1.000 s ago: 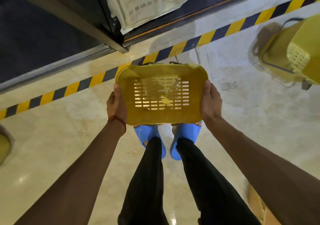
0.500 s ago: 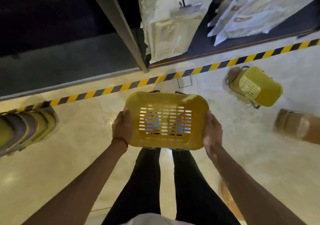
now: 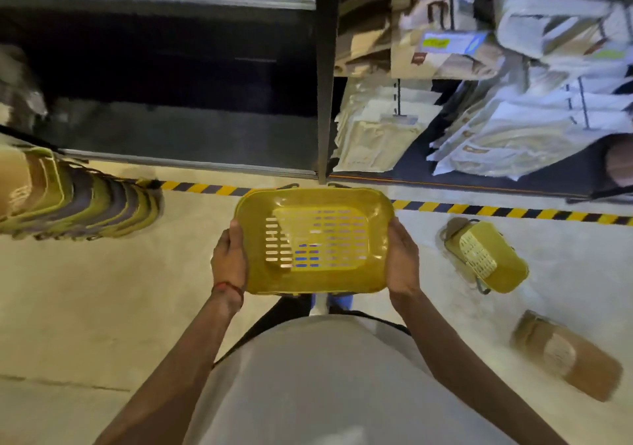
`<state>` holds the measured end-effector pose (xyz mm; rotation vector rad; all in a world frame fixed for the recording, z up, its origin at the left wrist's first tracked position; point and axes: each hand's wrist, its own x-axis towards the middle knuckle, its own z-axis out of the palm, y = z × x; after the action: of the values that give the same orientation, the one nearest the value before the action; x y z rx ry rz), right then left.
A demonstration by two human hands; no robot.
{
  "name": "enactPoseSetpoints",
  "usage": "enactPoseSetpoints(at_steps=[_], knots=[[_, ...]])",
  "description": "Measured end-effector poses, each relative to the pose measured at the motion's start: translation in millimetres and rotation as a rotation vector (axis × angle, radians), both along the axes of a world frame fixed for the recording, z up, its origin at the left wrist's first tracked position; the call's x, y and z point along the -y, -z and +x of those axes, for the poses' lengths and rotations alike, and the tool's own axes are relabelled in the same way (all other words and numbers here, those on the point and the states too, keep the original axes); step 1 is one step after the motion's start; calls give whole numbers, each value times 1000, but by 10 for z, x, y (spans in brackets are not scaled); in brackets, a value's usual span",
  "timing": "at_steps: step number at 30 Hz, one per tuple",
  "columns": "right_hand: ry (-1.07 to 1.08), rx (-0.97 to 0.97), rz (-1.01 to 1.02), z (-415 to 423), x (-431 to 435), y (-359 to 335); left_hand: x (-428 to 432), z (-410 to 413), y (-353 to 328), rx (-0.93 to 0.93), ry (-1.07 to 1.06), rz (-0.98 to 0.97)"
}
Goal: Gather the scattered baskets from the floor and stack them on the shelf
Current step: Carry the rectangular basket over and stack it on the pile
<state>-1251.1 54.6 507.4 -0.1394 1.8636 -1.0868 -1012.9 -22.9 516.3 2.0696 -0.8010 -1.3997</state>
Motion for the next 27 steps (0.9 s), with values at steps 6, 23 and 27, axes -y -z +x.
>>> enactPoseSetpoints(at_steps=[6,23,27], knots=[[-222,46,-86,276,201,-284,-297,474,-263,-15,-207,-47],[-699,-115,-141,2728,1118,-759,-371,2794,-385,-61,-579,-147],[-715,-144,-179,3443,1297,-763,-203,3516,-423,-53,-588,-171]])
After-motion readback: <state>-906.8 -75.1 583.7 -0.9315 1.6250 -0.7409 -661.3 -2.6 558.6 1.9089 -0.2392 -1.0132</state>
